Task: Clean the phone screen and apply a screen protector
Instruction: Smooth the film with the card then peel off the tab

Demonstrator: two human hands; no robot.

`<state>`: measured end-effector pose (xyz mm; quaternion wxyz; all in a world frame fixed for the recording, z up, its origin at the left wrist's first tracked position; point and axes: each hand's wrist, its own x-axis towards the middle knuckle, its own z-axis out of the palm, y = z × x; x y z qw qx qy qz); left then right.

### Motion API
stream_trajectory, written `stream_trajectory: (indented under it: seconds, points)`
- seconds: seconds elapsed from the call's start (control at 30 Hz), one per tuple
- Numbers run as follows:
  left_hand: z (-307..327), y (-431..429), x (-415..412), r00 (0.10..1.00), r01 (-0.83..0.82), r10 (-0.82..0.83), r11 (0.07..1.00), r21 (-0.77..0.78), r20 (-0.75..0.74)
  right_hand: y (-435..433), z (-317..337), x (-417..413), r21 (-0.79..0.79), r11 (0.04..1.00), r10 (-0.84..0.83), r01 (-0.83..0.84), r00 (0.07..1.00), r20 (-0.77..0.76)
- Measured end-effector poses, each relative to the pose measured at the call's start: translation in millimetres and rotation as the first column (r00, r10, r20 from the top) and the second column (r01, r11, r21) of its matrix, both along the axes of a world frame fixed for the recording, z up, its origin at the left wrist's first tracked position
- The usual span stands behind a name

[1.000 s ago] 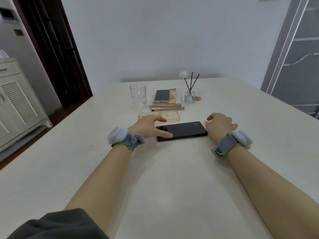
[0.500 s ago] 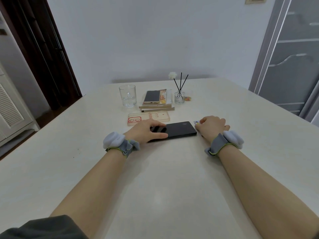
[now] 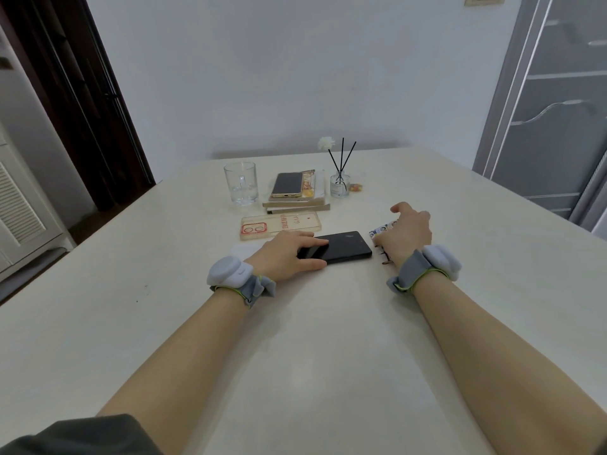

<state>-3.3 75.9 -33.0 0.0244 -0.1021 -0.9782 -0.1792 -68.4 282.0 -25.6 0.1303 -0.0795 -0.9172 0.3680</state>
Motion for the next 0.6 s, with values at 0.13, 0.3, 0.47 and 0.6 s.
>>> stream_trajectory:
  seconds: [0.13,0.3,0.47,0.6]
  points:
    - [-1,0,-1,1.000,-0.007,0.007,1.000,-0.008,-0.003,0,7,0,-0.217,0.976,-0.030,0.003,0.992,-0.122]
    - [-2,1,-1,0.999,-0.027,0.028,0.999,-0.019,0.016,-3,10,6,-0.399,0.910,0.012,-0.113,0.969,-0.246]
    - [-2,2,-1,0.999,-0.034,0.034,0.999,-0.015,0.019,-9,3,2,-0.607,0.793,-0.026,-0.049,0.993,-0.114]
    - [-2,1,-1,0.999,-0.036,0.037,0.999,-0.027,0.021,-10,0,-1,-0.774,0.634,-0.006,-0.005,1.000,-0.010]
